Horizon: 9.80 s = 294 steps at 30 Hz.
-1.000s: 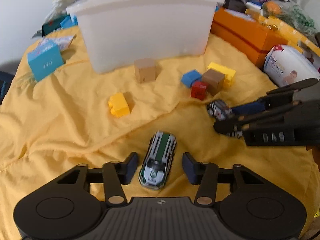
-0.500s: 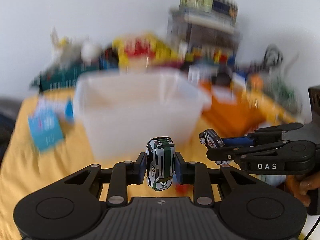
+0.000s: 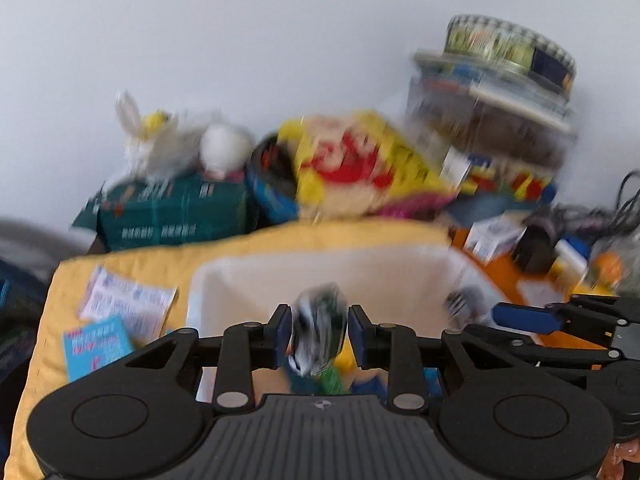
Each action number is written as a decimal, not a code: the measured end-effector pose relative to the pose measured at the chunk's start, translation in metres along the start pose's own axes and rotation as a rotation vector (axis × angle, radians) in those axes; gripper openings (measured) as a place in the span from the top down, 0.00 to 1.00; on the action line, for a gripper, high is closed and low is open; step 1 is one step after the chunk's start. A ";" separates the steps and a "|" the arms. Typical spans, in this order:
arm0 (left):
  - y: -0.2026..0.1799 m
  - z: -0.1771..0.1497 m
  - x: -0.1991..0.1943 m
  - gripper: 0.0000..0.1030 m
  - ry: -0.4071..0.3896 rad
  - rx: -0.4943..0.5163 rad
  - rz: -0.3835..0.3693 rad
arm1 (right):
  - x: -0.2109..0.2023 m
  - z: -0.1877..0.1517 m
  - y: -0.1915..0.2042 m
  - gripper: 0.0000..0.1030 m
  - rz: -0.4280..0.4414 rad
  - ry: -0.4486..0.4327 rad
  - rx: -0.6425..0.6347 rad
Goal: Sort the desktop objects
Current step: 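Carry both cars over the white bin and open both tools, then grasp red brick with left tool while right tool grasps brown wooden cube, then carry red brick and wooden cube over the bin and open both tools, then grasp blue brick with right tool while left tool grasps small yellow brick, then carry blue and yellow bricks over the bin and open both tools, then grasp wooden cube with left tool while right tool grasps large yellow brick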
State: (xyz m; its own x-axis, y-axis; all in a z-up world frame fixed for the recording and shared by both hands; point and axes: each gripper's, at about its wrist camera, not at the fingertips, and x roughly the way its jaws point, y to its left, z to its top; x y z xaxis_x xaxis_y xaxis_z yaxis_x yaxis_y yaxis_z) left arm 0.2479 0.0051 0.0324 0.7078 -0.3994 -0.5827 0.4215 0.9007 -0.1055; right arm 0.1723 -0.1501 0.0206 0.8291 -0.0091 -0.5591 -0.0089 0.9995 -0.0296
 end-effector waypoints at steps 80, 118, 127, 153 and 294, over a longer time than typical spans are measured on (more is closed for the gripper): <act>-0.052 -0.158 -0.068 0.78 0.130 0.024 -0.128 | -0.066 -0.159 0.010 0.68 0.097 0.226 -0.058; -0.023 -0.028 -0.062 0.47 -0.149 0.043 0.057 | -0.038 -0.006 0.010 0.54 0.064 -0.094 0.047; -0.029 -0.116 -0.085 0.39 -0.031 -0.045 0.044 | -0.068 -0.068 0.029 0.44 0.173 -0.004 -0.012; -0.020 -0.185 -0.060 0.39 0.157 -0.018 0.052 | -0.014 -0.133 0.047 0.66 0.171 0.265 -0.089; -0.030 -0.142 0.032 0.66 0.185 0.004 0.029 | -0.068 -0.139 0.055 0.48 -0.094 0.010 -0.316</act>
State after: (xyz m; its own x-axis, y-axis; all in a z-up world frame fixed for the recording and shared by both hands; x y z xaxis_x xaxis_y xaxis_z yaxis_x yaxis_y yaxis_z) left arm 0.1773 -0.0101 -0.0971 0.6038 -0.3346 -0.7235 0.4050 0.9105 -0.0831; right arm 0.0374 -0.0988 -0.0581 0.8292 -0.1025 -0.5494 -0.1073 0.9356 -0.3364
